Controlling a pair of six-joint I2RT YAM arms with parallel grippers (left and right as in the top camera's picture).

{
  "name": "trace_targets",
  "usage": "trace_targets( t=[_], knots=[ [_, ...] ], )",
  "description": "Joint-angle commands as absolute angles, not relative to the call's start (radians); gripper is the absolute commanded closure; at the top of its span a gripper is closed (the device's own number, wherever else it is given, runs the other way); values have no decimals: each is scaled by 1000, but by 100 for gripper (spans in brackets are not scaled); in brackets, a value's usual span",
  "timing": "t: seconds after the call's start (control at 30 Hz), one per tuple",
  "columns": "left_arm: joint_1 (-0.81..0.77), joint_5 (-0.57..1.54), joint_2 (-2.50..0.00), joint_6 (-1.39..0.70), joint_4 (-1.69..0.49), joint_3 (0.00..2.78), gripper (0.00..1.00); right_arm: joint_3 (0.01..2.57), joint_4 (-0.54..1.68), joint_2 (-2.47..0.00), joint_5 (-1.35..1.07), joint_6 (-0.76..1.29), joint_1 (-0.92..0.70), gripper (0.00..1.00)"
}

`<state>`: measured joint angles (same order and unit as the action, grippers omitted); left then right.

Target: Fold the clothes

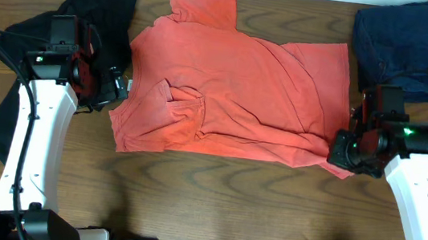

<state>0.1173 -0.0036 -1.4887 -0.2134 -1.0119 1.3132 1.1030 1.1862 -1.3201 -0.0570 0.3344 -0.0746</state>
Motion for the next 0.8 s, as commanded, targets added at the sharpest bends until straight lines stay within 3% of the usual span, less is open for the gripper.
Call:
trace_targets(
  t=[0.0,0.77],
  knots=[
    [120,-12,-1495,-218,-1011,1313,2,1148,1190,-1272,-66,305,-87,99],
    [119,-12,-1496,-219,-1007,1313,2,1148,999,-1289,-7,304,-85,99]
  ],
)
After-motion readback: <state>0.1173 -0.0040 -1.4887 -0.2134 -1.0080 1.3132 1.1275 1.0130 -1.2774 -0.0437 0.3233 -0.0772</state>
